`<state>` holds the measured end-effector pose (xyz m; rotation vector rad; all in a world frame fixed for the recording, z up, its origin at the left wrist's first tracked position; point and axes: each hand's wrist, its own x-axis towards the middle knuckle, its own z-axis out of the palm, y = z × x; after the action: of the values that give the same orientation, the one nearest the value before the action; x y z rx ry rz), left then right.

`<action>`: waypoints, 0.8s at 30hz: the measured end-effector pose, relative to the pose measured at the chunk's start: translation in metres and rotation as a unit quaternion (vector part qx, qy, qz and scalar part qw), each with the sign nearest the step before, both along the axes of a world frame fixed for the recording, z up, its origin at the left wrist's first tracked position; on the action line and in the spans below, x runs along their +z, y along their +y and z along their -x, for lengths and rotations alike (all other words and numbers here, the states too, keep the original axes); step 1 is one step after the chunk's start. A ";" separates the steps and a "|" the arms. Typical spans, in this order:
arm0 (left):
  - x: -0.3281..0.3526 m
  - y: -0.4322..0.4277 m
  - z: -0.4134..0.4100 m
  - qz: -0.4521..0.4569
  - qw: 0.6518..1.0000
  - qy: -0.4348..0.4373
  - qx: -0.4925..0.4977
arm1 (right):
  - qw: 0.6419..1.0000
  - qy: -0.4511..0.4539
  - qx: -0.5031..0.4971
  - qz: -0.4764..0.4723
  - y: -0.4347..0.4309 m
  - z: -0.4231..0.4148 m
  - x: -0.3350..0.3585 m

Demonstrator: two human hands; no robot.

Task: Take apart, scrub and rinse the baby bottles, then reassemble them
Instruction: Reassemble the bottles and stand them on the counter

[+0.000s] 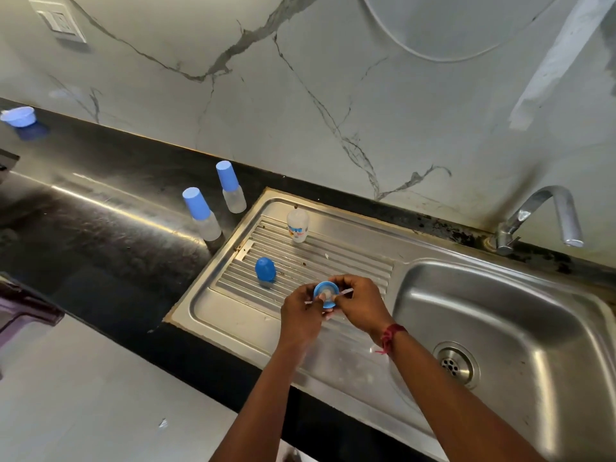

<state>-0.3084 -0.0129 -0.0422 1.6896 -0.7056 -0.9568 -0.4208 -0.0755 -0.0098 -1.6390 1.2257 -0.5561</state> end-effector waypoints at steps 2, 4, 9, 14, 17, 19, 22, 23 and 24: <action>0.004 -0.002 0.005 -0.014 0.998 -0.059 0.001 | 1.000 -0.004 0.012 -0.004 -0.001 0.005 -0.001; 0.007 -0.004 0.008 -0.022 0.996 -0.085 0.015 | 1.000 -0.020 0.015 -0.008 -0.004 0.009 -0.001; 0.011 -0.012 0.020 -0.014 0.997 -0.065 0.036 | 1.000 -0.025 0.013 0.014 -0.013 0.014 -0.001; 0.015 -0.021 0.029 0.007 0.991 -0.130 0.036 | 0.998 -0.038 -0.024 0.052 -0.020 0.015 -0.003; 0.017 -0.025 0.031 0.059 0.980 -0.188 0.015 | 0.994 -0.054 -0.036 0.083 -0.024 0.015 -0.001; 0.015 -0.027 0.026 0.092 0.974 -0.206 0.009 | 0.995 -0.067 -0.024 0.075 -0.024 0.017 0.000; 0.013 -0.029 0.010 0.103 0.988 -0.115 0.013 | 0.993 -0.121 0.013 -0.006 -0.026 0.021 0.004; 0.016 -0.029 0.006 0.103 0.994 -0.040 0.013 | 0.988 -0.149 0.012 -0.038 -0.027 0.021 0.007; 0.018 -0.029 0.002 0.104 0.994 0.035 0.010 | 0.983 -0.173 0.007 -0.064 -0.029 0.020 0.009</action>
<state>-0.3104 -0.0417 -0.0238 1.4705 -0.7148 -0.8918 -0.4412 -0.1044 -0.0005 -1.3731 0.9704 -0.7049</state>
